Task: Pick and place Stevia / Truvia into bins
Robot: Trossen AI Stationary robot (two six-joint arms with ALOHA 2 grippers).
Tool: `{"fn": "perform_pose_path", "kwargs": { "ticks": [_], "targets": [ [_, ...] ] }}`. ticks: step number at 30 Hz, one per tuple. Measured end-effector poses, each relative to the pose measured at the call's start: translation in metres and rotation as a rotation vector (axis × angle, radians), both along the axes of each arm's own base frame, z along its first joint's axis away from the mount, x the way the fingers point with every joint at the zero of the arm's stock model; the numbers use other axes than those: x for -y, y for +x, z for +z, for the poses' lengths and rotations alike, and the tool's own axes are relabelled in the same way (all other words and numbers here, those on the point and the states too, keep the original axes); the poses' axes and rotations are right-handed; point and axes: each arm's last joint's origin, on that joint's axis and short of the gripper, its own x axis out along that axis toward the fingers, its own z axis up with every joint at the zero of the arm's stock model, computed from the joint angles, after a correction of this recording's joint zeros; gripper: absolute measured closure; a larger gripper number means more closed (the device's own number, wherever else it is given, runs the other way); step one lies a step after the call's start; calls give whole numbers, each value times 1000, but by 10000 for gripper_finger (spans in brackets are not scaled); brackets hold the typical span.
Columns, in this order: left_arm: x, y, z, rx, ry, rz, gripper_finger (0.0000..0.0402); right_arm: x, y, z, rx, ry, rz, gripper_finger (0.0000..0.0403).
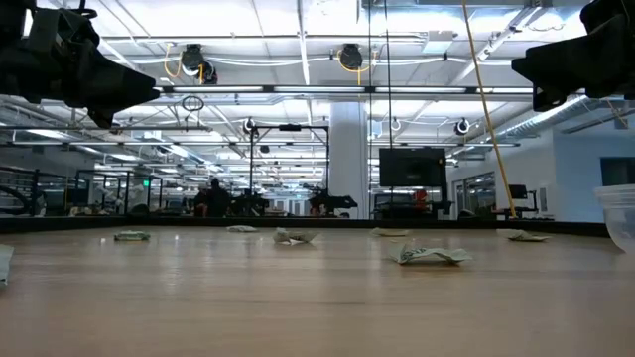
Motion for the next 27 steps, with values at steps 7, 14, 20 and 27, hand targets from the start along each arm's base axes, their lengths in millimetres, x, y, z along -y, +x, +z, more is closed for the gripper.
{"fn": "perform_pose_path", "kwargs": {
  "ticks": [7,14,20,27],
  "targets": [
    [0,0,0,1,0,0,270,0,0,0,0,0,0,298],
    [0,0,0,0,0,0,270,0,0,0,0,0,0,298],
    [0,0,0,0,0,0,270,0,0,0,1,1,0,298],
    [0,0,2,32,-65,-1,270,0,0,2,10,156,13,298]
  ]
}}
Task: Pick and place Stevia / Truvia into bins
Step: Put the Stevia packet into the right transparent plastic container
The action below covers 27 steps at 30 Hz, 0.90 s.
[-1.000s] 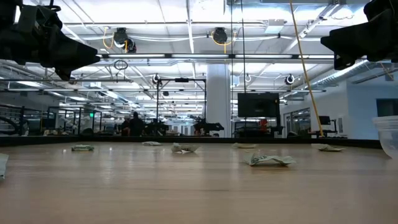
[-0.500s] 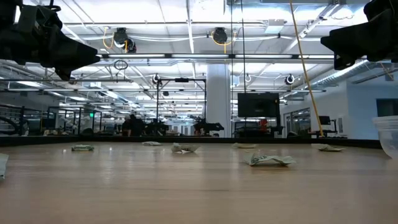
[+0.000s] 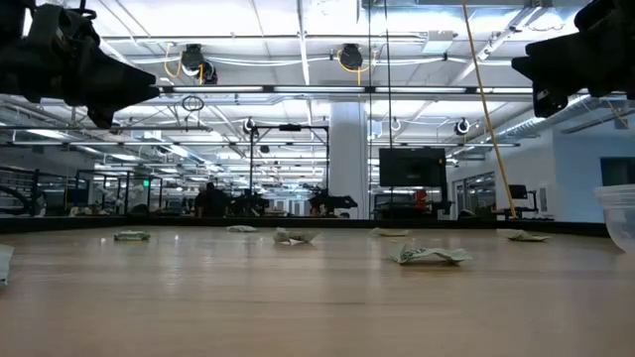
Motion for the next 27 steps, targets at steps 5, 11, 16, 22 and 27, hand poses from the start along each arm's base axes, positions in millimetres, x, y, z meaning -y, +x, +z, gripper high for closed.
{"fn": "perform_pose_path", "kwargs": {
  "ticks": [5,11,16,22,27],
  "targets": [
    [0,0,2,28,-29,1,270,0,0,1,9,29,2,298],
    [-1,0,3,30,-11,28,270,1,-1,8,84,-19,-19,298],
    [-2,-1,3,30,-12,83,270,4,-4,18,176,-100,-141,298],
    [-4,-1,3,29,-12,156,270,7,-3,21,180,-177,-228,298],
    [-5,-2,3,31,-21,185,270,11,6,15,70,-220,-366,298]
  ]
}}
